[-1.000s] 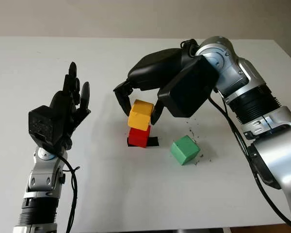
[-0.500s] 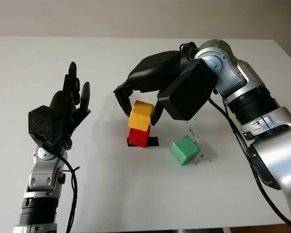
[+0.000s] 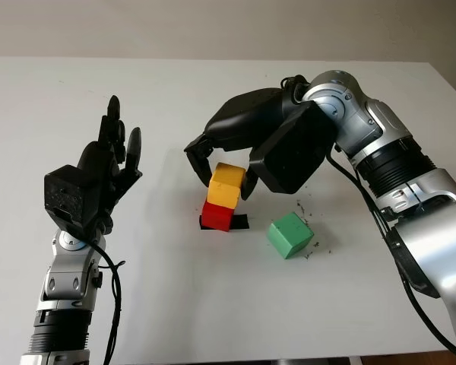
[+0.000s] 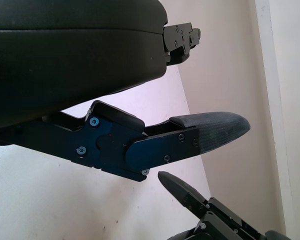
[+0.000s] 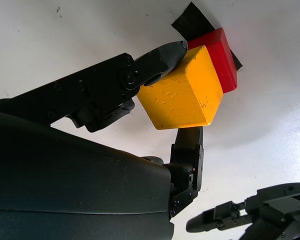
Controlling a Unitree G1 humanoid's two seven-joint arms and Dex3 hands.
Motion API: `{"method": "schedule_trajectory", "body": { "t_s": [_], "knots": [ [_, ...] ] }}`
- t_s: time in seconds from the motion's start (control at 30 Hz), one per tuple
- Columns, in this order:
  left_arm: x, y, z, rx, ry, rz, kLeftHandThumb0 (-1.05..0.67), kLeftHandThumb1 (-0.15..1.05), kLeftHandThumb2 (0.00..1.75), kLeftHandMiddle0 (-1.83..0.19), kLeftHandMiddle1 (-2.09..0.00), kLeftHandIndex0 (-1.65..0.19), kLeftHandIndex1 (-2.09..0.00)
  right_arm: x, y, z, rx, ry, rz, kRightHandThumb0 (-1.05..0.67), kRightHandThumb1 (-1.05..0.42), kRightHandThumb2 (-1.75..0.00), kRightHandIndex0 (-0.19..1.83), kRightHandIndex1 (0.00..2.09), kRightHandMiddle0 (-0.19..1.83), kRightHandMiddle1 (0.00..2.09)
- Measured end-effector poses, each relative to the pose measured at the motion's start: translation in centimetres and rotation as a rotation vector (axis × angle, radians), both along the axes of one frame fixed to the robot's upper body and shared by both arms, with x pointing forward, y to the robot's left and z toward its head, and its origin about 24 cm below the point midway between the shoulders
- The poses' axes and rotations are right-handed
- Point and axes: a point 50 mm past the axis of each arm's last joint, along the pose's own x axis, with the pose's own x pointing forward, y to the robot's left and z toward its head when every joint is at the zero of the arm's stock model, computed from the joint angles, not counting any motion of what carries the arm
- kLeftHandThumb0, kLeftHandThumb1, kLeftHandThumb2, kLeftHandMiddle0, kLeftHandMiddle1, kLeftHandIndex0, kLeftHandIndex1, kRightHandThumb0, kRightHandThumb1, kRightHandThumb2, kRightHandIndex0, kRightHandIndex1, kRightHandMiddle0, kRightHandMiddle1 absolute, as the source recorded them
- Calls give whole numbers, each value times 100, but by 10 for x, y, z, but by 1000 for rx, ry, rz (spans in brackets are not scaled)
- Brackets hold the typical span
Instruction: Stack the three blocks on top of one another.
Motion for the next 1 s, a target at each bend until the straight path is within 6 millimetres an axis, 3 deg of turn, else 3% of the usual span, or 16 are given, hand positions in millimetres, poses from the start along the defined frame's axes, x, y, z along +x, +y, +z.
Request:
{"method": "schedule_trajectory", "body": {
  "t_s": [1.0],
  "knots": [
    [0,-1,1,4,-10,0,-84,105,65,15,-5,18,-5,3,3,-10,34,9,8,-46,-92,-5,29,6,33,171]
  ]
}}
